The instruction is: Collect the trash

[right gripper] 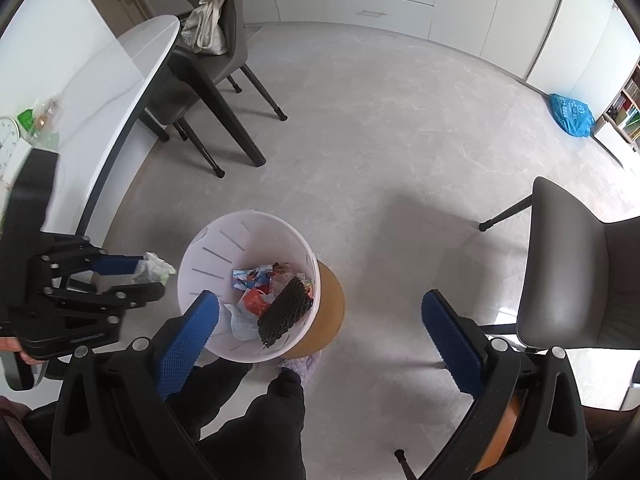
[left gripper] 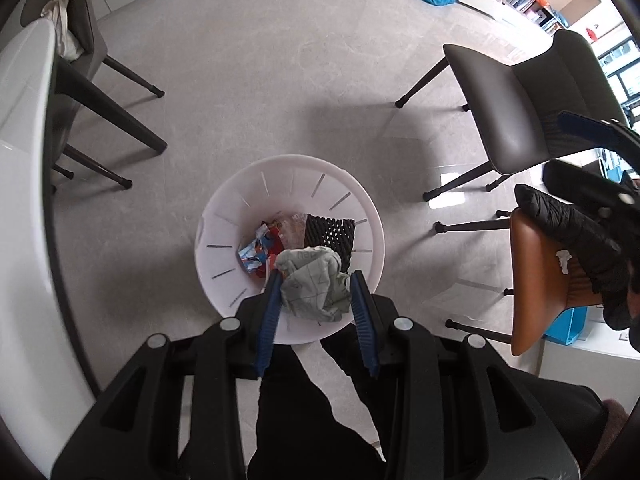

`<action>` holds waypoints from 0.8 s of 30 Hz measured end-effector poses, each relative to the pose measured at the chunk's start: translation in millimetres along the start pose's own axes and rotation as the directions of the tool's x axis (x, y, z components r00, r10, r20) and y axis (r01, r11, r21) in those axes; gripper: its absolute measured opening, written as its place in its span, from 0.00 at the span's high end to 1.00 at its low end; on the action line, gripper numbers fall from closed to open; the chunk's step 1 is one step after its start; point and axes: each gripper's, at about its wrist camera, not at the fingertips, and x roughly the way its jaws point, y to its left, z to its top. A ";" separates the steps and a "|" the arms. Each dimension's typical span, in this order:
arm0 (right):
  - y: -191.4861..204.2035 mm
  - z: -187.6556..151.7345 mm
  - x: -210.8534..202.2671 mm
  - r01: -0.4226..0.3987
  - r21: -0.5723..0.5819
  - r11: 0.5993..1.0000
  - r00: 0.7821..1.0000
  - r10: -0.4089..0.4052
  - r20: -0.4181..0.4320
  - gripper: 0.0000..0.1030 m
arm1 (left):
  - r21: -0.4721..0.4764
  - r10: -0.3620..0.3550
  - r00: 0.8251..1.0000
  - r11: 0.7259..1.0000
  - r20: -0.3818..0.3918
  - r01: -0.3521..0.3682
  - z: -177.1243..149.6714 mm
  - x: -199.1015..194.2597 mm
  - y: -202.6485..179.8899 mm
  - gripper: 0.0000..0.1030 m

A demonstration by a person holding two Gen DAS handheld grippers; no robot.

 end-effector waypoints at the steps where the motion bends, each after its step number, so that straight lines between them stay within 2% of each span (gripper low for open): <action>1: -1.0 -0.1 -0.4 0.001 0.000 1.000 1.000 -0.001 0.000 0.02 | -0.007 -0.019 1.000 1.000 -0.013 0.019 -0.2 6.1 1.5 0.54; 2: -1.8 -0.2 -1.3 0.003 -0.001 1.000 1.000 -0.003 0.000 0.02 | -0.013 -0.033 0.999 0.999 -0.023 0.033 0.2 13.4 1.7 0.46; 3: -2.4 -0.6 -1.6 0.005 -0.001 1.000 1.000 -0.005 -0.002 0.02 | -0.026 -0.043 0.998 0.999 -0.035 0.042 0.3 22.5 2.6 0.25; 4: -3.7 -0.7 -2.4 0.005 -0.001 1.000 1.000 -0.005 -0.003 0.02 | -0.034 -0.046 0.998 0.998 -0.044 0.044 0.0 28.8 3.2 0.13; 6: -5.2 -2.1 -2.0 0.010 0.001 1.000 1.000 -0.010 -0.010 0.02 | -0.035 -0.060 0.996 0.998 -0.073 0.057 -1.0 45.7 3.2 0.11; 7: -5.9 -2.9 -0.3 0.013 0.002 1.000 1.000 -0.013 -0.017 0.02 | -0.032 -0.060 0.992 0.998 -0.113 0.056 -1.0 61.6 3.0 0.08; 11: -7.6 -2.2 10.4 0.019 0.010 1.000 0.998 -0.018 -0.053 0.02 | -0.041 -0.033 0.978 0.999 -0.207 0.025 -3.6 104.3 6.0 0.08; 14: -7.1 -1.5 16.4 0.022 0.005 1.000 0.997 -0.022 -0.069 0.02 | -0.063 -0.031 0.972 0.998 -0.233 0.017 -4.0 117.2 7.5 0.08; 18: -6.6 1.4 17.4 0.042 -0.016 0.999 0.997 -0.043 -0.063 0.02 | -0.065 -0.024 0.983 0.998 -0.184 0.012 2.6 96.6 3.4 0.08; 24: -19.4 9.6 9.8 0.057 0.020 0.998 0.998 -0.057 -0.019 0.02 | -0.121 -0.011 0.999 0.993 -0.042 0.006 15.1 18.7 -0.1 0.07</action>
